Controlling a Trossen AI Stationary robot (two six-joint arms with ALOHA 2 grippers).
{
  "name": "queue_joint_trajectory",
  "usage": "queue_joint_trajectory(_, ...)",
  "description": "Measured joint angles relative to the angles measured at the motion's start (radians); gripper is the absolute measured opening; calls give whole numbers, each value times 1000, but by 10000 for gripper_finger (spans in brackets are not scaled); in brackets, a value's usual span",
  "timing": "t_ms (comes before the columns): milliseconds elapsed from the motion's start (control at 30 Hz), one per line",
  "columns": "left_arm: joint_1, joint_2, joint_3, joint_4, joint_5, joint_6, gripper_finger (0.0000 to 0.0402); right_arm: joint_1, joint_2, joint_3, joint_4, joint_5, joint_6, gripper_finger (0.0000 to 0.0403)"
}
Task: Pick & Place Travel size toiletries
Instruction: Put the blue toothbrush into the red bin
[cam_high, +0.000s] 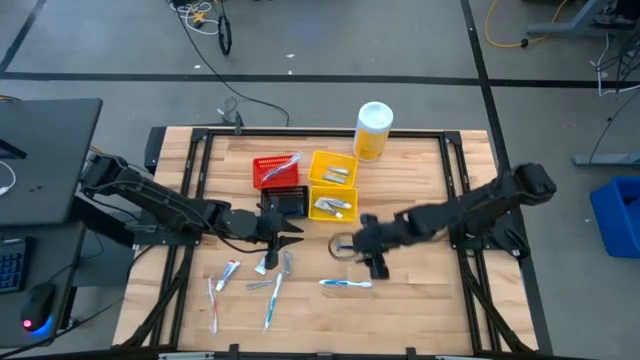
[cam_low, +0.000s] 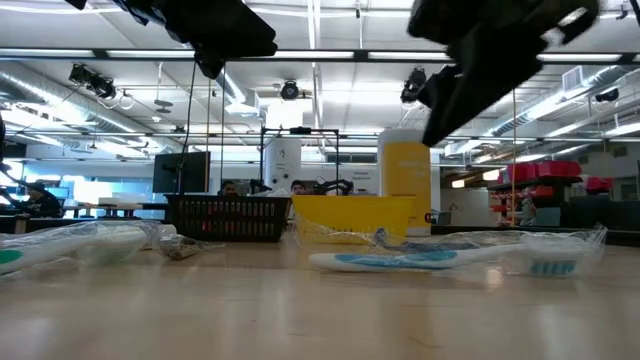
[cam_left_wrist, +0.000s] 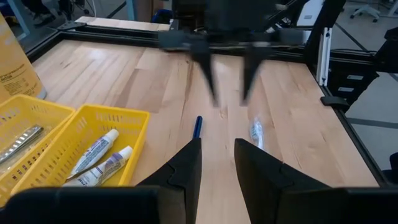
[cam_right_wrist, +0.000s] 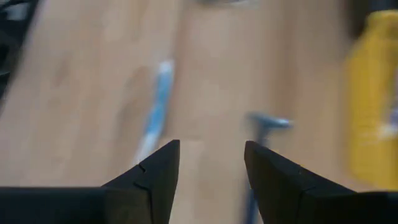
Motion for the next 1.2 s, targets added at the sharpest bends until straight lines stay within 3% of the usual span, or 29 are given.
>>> queue_joint_trajectory(233,0,0,0,2,0,0,103,160,8,-122,169,18,130,222)
queue_joint_trajectory(400,0,0,0,6,-19,0,103,203,45,-203,285,48,193,224)
queue_joint_trajectory(767,2,0,1,7,-23,0,103,211,208,-211,379,76,207,195)
queue_joint_trajectory(1200,2,0,1,1,-22,0,103,207,215,-210,389,117,157,114)
